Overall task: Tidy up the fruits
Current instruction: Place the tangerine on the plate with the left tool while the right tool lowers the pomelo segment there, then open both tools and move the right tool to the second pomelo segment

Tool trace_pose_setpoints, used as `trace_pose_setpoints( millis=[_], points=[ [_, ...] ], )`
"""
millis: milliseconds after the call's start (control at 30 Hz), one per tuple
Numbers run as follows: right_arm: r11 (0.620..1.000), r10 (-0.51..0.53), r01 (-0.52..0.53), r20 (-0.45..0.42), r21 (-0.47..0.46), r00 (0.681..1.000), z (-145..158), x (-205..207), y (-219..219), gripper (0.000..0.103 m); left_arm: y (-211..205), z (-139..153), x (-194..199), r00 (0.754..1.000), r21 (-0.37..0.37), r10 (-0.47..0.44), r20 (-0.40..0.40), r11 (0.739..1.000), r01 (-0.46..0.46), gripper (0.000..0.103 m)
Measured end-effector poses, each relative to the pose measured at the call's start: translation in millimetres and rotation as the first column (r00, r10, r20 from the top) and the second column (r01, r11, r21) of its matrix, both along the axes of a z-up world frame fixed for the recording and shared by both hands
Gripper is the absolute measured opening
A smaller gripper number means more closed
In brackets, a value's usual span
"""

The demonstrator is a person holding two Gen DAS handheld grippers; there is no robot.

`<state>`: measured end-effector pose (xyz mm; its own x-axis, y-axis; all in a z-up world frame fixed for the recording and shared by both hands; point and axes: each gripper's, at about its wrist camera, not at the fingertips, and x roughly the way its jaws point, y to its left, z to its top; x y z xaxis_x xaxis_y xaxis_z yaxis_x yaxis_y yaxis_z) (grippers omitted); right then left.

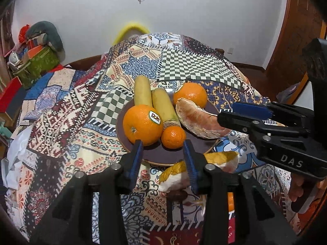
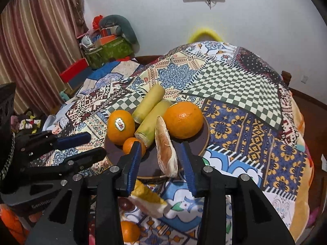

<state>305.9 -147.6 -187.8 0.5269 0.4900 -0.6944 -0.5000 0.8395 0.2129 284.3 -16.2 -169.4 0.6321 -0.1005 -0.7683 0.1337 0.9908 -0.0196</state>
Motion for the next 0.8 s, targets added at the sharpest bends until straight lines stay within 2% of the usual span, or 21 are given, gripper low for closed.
trace_pose_setpoints(
  millis=[67, 200, 333, 600, 800],
  points=[
    [1.0, -0.005, 0.005, 0.011, 0.002, 1.0, 4, -6, -2, 0.046, 2, 6, -7, 1.0, 0.004, 0.004, 0.013, 1.0, -0.004, 0.044],
    [1.0, -0.021, 0.021, 0.021, -0.013, 1.0, 7, -17, -7, 0.052, 8, 10, -17, 1.0, 0.01, 0.012, 0.016, 1.0, -0.012, 0.045],
    [1.0, -0.026, 0.026, 0.011, -0.014, 1.0, 2, -30, -13, 0.06, 23, -3, -25, 0.999, 0.028, 0.046, -0.015, 0.999, -0.046, 0.047],
    [1.0, -0.008, 0.007, -0.071, -0.017, 0.997, -28, -36, -10, 0.061, 41, -43, -28, 0.989, 0.048, 0.086, -0.118, 0.996, -0.081, 0.047],
    [1.0, 0.008, -0.009, -0.107, -0.01, 0.994, -41, -33, 0, 0.061, 36, -55, -22, 0.987, 0.037, 0.072, -0.145, 0.997, -0.067, 0.047]
  ],
)
